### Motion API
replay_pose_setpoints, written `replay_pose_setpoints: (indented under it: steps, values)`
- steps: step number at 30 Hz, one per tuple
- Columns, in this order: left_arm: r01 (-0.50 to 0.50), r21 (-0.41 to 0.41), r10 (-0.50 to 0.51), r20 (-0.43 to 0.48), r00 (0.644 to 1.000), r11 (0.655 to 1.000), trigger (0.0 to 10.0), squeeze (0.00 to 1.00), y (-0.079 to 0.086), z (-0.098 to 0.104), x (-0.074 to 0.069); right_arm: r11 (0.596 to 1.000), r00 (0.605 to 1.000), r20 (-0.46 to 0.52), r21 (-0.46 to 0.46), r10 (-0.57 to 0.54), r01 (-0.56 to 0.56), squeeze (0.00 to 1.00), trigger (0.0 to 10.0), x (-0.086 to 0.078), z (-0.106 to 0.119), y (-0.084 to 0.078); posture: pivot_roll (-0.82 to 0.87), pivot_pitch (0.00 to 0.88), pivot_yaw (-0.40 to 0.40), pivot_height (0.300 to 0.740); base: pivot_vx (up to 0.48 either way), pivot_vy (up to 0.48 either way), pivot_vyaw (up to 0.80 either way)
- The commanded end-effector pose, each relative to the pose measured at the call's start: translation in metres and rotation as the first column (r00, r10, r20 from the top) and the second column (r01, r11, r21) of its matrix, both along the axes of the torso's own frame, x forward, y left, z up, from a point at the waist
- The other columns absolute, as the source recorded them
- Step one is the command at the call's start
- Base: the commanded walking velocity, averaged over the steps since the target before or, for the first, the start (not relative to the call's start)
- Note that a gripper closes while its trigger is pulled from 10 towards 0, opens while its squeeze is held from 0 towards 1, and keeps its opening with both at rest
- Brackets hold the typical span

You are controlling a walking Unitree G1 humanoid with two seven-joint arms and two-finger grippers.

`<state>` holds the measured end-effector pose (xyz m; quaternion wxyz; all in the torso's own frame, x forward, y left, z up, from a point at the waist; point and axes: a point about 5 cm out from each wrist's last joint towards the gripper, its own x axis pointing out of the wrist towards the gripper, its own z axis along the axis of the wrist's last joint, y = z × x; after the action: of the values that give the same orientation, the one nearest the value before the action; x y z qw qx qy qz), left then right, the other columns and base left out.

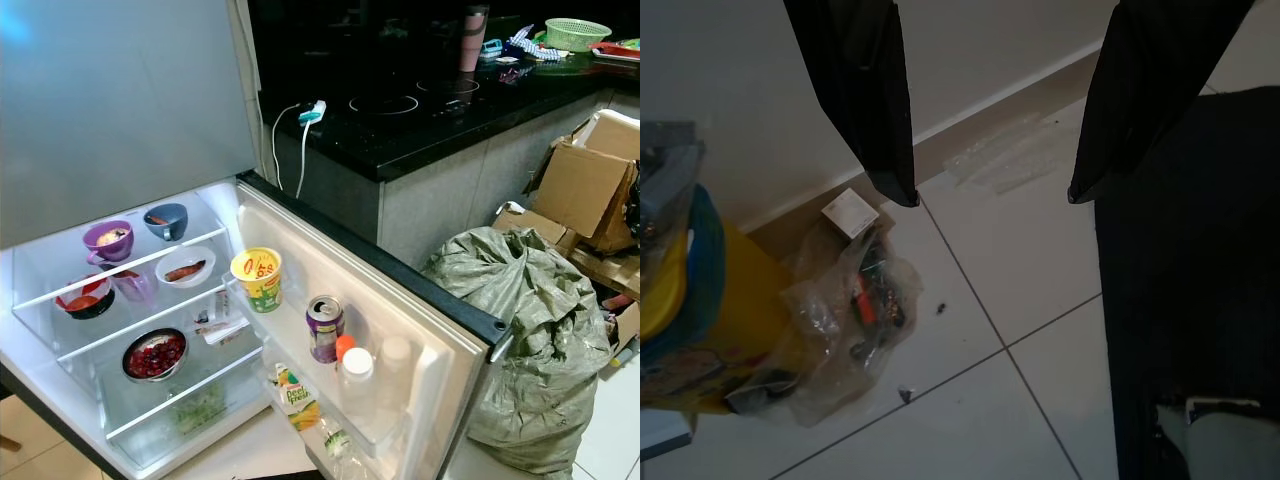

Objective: Restocking fridge

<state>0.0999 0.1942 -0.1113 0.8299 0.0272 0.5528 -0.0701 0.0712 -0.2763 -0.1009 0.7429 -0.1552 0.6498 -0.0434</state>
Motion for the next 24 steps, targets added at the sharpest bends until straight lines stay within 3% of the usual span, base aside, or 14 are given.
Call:
replay_pose_setpoints:
  steps: [1,24]
  values:
    - [0.019,-0.052,-0.022,-0.041,0.999,0.998,10.0,0.00,-0.0150,-0.0041,-0.0101,1.000,1.000,0.016,-0.004,-0.011,0.011,0.00,10.0,0.0037,0.0009,-0.0006,-0.05,0.000,0.002,0.740,-0.281,0.000,0.00]
    - [0.023,-0.046,-0.025,-0.044,0.999,0.999,10.0,0.00,-0.0148,-0.0043,-0.0105,1.000,1.000,0.017,0.006,0.005,-0.005,0.00,10.0,0.0040,-0.0006,0.0039,-0.04,0.000,0.004,0.740,-0.304,0.000,0.00]
